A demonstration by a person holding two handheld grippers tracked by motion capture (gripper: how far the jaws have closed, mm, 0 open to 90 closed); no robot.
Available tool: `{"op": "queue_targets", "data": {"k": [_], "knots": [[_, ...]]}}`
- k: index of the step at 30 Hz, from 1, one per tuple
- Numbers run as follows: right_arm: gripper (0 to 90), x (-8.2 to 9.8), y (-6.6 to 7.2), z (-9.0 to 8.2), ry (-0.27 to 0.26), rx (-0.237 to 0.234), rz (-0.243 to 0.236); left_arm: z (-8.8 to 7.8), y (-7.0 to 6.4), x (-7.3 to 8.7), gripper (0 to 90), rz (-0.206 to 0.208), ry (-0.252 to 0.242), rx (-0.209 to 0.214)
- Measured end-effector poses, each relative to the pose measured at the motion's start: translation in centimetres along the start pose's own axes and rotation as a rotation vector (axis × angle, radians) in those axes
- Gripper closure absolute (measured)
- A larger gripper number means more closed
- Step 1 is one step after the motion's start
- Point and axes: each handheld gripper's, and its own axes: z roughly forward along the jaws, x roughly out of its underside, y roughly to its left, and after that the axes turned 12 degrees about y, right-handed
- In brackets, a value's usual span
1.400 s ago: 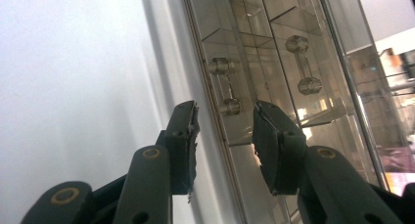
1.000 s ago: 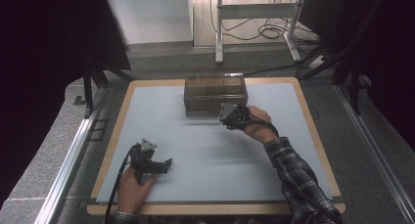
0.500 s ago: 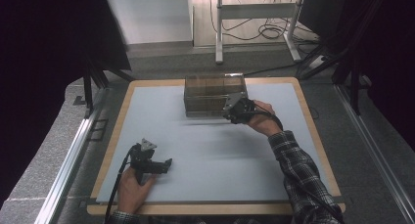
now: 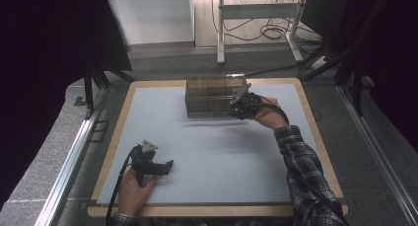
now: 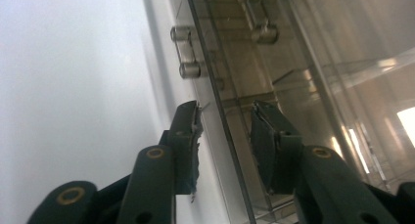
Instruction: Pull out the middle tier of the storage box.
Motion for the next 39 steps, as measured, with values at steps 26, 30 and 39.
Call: {"op": "queue_targets", "data": {"k": [26, 30, 39], "knots": [[83.3, 0.9, -2.5, 1.9, 0.053, -0.212, -0.082, 0.0, 0.0, 0.0, 0.0, 0.0, 0.0, 0.0], [83.9, 0.9, -2.2, 1.7, 0.053, -0.22, -0.096, 0.0, 0.0, 0.0, 0.0, 0.0, 0.0, 0.0], [84.6, 1.0, -1.2, 1.2, 0.056, -0.226, -0.137, 0.0, 0.0, 0.0, 0.0, 0.0, 0.0, 0.0]]}}
